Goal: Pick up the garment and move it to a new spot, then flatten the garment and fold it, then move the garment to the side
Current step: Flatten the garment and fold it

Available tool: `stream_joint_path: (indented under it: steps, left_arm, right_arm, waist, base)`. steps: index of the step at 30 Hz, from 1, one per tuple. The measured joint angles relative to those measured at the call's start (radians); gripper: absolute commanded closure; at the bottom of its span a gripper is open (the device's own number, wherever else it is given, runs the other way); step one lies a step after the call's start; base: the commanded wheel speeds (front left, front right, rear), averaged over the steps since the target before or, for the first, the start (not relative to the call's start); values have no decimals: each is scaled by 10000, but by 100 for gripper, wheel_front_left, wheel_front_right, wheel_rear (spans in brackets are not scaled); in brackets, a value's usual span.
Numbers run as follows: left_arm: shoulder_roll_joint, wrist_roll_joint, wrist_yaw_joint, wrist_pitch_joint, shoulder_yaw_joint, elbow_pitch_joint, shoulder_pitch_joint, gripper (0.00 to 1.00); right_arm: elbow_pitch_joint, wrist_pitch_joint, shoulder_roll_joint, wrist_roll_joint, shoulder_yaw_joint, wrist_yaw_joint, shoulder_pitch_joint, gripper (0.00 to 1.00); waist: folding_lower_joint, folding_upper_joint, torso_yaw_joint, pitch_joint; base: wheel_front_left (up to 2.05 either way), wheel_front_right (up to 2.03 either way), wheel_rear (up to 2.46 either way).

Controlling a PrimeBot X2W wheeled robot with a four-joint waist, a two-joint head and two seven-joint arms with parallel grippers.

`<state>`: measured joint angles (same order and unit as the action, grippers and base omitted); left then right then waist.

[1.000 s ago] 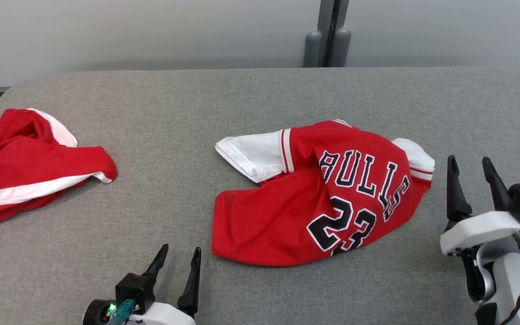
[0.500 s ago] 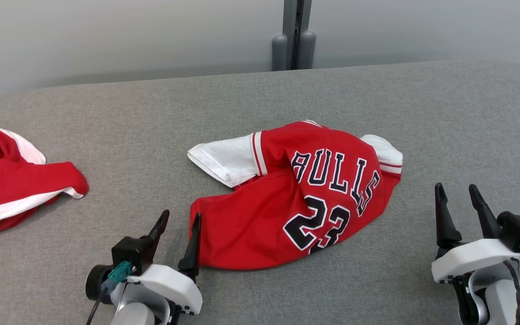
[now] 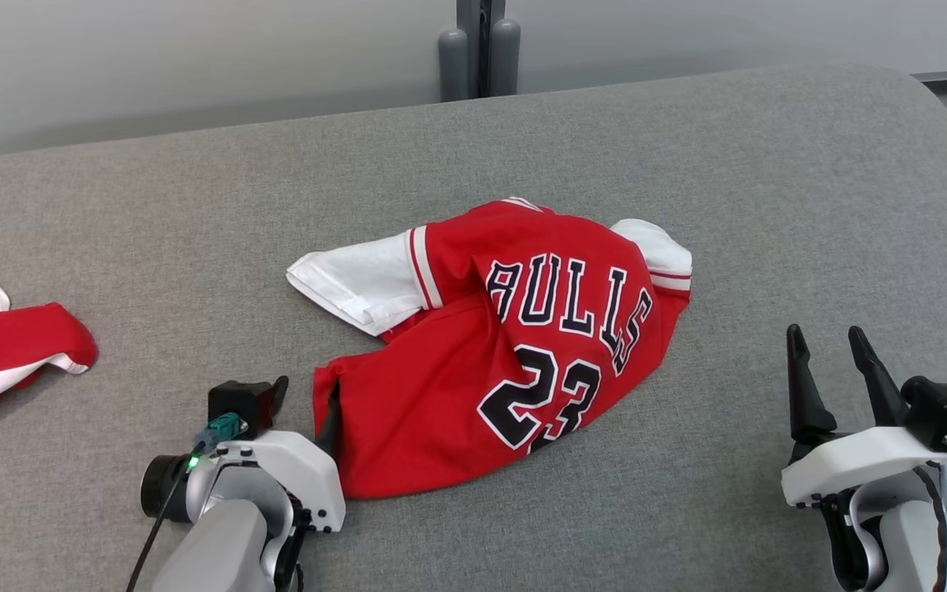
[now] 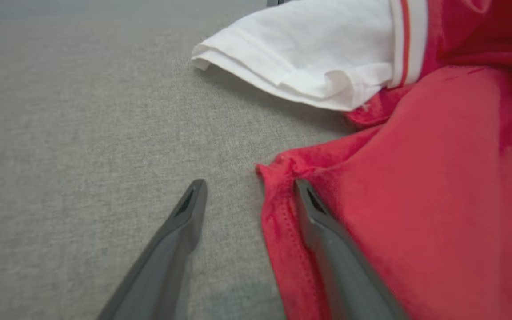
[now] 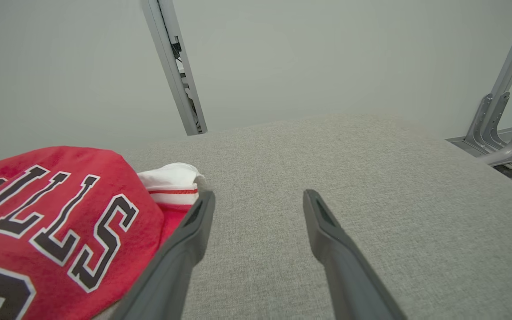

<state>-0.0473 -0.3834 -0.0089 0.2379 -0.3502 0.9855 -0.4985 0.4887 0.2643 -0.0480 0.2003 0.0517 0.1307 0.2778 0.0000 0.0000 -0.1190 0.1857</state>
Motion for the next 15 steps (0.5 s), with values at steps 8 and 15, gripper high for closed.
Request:
stream_joint_path:
  steps: [8,15]
  left_arm:
    - [-38,-489,-180,197,-746,322,-86,100]
    - [-102,-265,213,251,-748,-700,-491,100]
  right_arm:
    - [0,0,0,0,94,0,4,0]
    - [19,0,4,134,-19,0,173,0]
  waist:
    - [0,0,5,95]
    - [0,0,125,126]
  base:
    - [0,0,0]
    - [0,0,0]
